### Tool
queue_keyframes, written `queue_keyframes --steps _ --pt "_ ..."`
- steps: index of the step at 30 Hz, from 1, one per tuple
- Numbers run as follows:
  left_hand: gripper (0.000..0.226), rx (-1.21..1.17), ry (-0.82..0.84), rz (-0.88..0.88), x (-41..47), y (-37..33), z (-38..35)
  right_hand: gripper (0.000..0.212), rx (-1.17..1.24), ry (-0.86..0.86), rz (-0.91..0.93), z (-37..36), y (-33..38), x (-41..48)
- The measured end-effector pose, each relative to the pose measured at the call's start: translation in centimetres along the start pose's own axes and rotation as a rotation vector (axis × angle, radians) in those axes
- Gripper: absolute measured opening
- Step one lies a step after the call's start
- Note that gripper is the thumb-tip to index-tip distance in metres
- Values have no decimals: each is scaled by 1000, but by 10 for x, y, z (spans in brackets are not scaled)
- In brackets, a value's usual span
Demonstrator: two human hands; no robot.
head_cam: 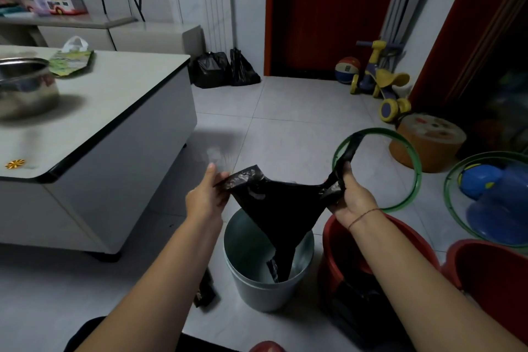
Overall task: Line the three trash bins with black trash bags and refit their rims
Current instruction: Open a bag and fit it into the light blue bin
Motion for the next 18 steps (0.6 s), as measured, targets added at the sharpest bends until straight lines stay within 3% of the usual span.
queue_keyframes --steps 4,6,7,8,10,13,18 --pt "23 179 -98 -23 -5 -1 5 30 12 -10 0 -1 3 1" --pt "32 591 -260 -218 -9 -14 8 31 -27 3 11 -7 1 0" --pt "41 797 -300 -426 -15 -27 2 31 -74 10 23 -10 0 0" --pt "49 927 -254 -666 -22 -36 -11 32 -132 19 36 -13 -1 -1" --pt "64 1091 51 -934 -32 -32 -42 35 -261 57 64 -20 -5 -2" --pt "74 1313 435 -917 -34 0 -66 37 -355 143 49 -35 -11 -9" --pt "71 1423 579 -967 -36 13 -76 41 -395 241 -89 -45 -17 -16"
Point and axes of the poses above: each hand's wrist, its own x-axis towards the middle knuckle, its own z-axis out of the back of the hand, y = z × x, the point moved 6 cm from there along x, towards the middle knuckle, and after that the axes turned 7 degrees about x, right-handed, at the moved point
